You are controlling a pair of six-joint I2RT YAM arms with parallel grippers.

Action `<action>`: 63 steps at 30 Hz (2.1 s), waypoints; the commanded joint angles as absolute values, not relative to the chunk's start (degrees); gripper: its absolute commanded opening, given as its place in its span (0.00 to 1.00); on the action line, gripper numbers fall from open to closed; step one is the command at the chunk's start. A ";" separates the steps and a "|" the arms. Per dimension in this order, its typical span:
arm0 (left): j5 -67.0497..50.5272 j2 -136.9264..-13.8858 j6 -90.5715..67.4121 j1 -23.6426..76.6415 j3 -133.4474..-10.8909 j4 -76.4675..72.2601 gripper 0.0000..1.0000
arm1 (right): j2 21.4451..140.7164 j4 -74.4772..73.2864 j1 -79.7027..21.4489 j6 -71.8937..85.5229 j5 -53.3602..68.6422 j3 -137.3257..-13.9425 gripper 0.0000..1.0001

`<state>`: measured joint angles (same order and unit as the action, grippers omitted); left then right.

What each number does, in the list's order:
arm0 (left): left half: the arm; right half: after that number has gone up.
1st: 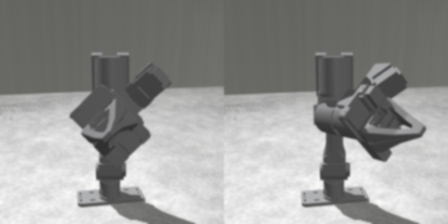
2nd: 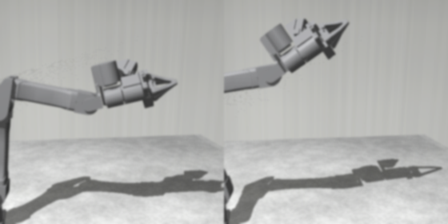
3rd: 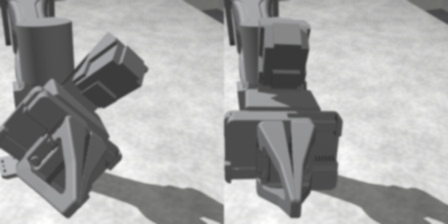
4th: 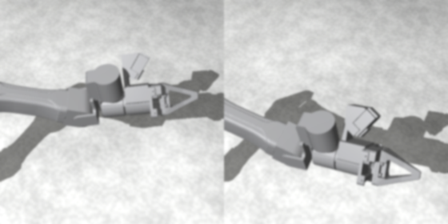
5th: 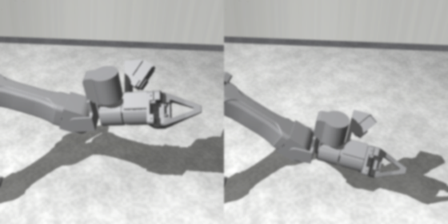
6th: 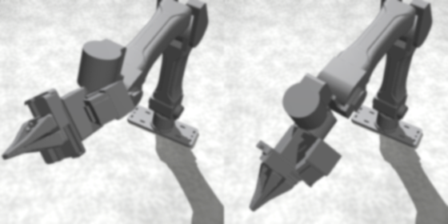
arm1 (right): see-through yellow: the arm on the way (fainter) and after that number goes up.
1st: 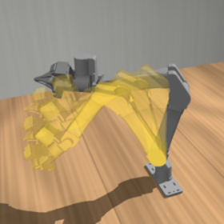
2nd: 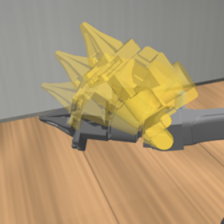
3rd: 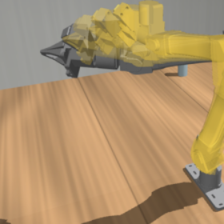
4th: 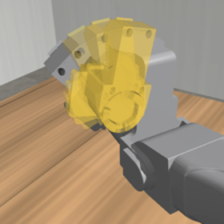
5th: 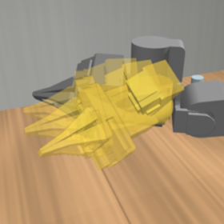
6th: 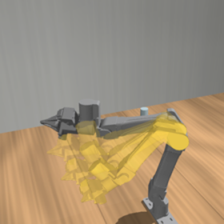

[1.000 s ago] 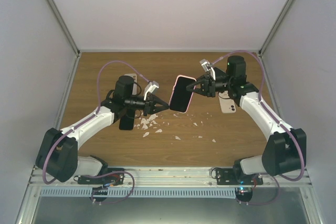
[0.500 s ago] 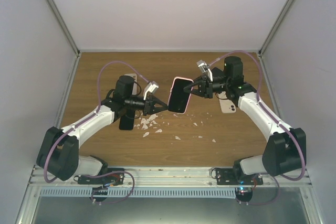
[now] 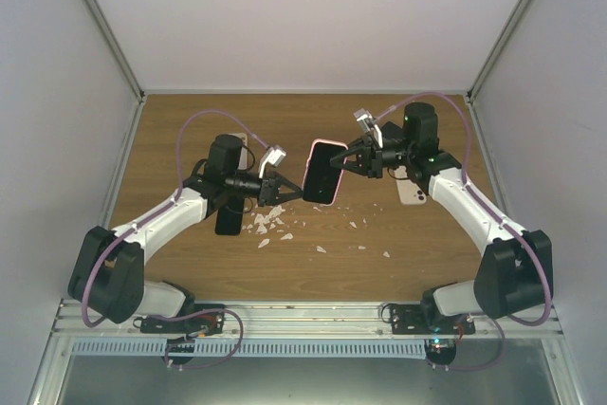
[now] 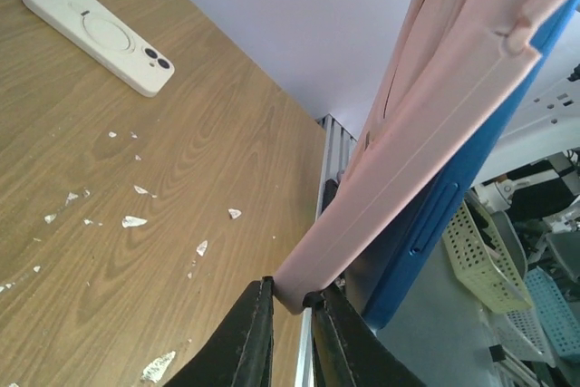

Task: Take the phone out of the phone case
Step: Remove the phone case from the phone.

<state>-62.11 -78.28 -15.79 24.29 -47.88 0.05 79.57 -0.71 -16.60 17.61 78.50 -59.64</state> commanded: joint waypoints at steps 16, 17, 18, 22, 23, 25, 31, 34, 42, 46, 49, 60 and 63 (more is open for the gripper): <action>-61.31 -80.51 -18.57 24.46 -60.01 -13.35 0.34 | 81.14 1.67 -24.41 26.19 90.53 -56.25 0.00; -61.94 -80.67 -18.55 24.57 -60.75 -13.57 0.35 | 81.19 1.71 -24.50 26.19 90.59 -56.26 0.01; -62.70 -80.78 -18.61 24.73 -61.56 -13.87 0.36 | 81.21 1.68 -24.71 26.19 90.66 -56.25 0.00; -63.92 -81.39 -19.23 25.74 -63.99 -14.36 0.38 | 81.67 1.74 -25.67 26.10 90.50 -56.25 0.01; -64.04 -81.52 -19.72 25.87 -64.33 -14.61 0.39 | 81.80 1.78 -25.85 26.10 90.40 -56.37 0.00; -64.17 -81.80 -21.10 26.04 -64.72 -15.46 0.40 | 82.06 1.80 -26.36 26.02 90.30 -56.43 0.00; -64.20 -81.95 -25.14 26.02 -63.68 -18.75 0.40 | 82.99 1.77 -29.01 25.91 90.01 -56.87 0.01; -64.68 -80.83 -27.50 26.02 -60.42 -22.01 0.37 | 83.75 1.08 -29.18 25.26 89.97 -57.83 0.01; -63.92 -79.14 -35.12 23.37 -54.23 -26.31 0.03 | 86.08 -2.84 -26.82 21.62 87.68 -61.09 0.01; -62.40 -79.74 -42.73 19.61 -51.22 -30.06 0.00 | 85.83 -7.35 -24.50 18.17 83.30 -64.03 0.25; -61.26 -79.95 -44.98 18.16 -50.40 -29.95 0.00 | 85.40 -9.03 -21.92 16.88 80.15 -65.39 0.44; -55.05 -80.67 -47.49 16.22 -50.17 -22.54 0.00 | 81.11 -19.88 -17.64 4.59 56.70 -70.37 0.83; -50.48 -81.47 -49.74 15.54 -51.32 -17.05 0.00 | 80.30 -21.08 -17.93 1.59 48.31 -70.81 0.82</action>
